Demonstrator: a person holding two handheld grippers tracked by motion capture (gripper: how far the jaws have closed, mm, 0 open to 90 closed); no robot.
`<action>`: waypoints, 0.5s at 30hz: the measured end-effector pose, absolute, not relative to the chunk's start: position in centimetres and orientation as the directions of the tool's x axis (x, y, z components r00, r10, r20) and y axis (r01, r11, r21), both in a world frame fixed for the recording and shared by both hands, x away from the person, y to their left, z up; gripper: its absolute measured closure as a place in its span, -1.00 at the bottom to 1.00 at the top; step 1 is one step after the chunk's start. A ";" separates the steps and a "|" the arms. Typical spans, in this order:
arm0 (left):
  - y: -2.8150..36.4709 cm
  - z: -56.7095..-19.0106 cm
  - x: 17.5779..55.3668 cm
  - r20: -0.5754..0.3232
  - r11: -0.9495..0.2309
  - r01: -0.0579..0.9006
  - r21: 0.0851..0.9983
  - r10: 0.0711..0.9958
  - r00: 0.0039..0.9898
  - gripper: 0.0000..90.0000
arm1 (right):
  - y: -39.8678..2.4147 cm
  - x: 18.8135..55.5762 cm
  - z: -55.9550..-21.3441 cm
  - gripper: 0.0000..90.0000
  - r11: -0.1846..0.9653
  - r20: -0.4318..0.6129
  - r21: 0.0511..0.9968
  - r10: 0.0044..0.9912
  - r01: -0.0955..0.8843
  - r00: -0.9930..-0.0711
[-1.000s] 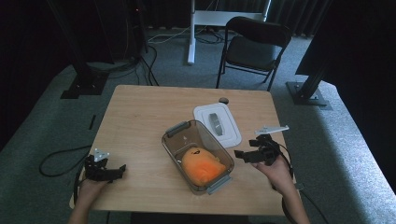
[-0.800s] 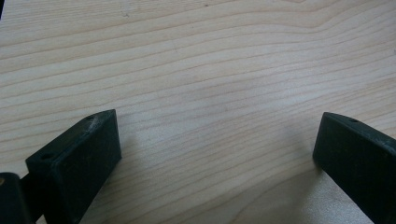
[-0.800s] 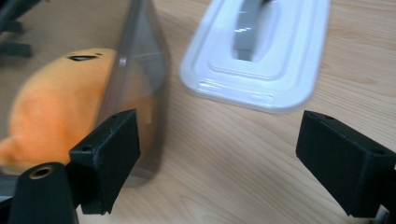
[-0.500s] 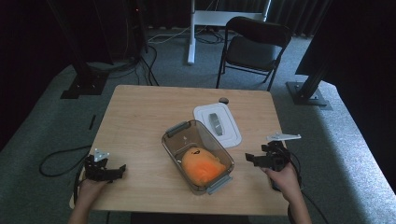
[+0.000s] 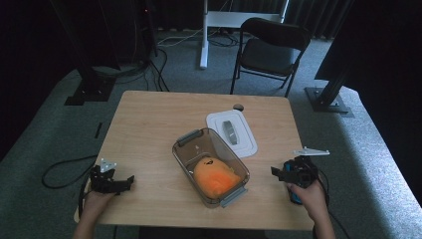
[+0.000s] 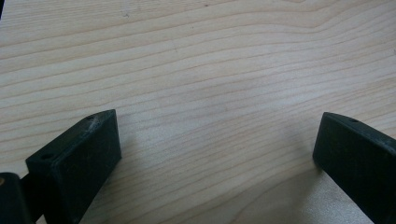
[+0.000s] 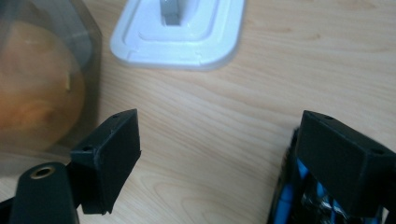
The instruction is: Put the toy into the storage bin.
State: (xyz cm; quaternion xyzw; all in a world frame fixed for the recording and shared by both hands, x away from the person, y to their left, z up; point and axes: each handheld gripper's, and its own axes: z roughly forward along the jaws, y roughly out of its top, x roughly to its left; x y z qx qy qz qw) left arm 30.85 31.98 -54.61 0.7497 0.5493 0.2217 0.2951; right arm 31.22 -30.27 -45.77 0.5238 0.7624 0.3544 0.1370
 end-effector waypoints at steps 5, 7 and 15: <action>32.0 -54.6 30.9 0.008 -0.223 0.692 0.686 0.954 0.299 -0.97 | -31.0 30.9 -46.4 -0.71 0.186 0.153 0.669 0.913 0.720 -0.378; 32.0 -54.6 30.9 0.008 -0.223 0.692 0.686 0.954 0.299 -0.97 | -31.2 30.8 -46.4 -0.71 0.183 0.152 0.669 0.916 0.721 -0.373; 32.0 -54.6 30.9 0.009 -0.223 0.692 0.686 0.954 0.299 -0.97 | -33.0 30.3 -47.3 -0.72 0.144 0.133 0.657 0.944 0.740 -0.301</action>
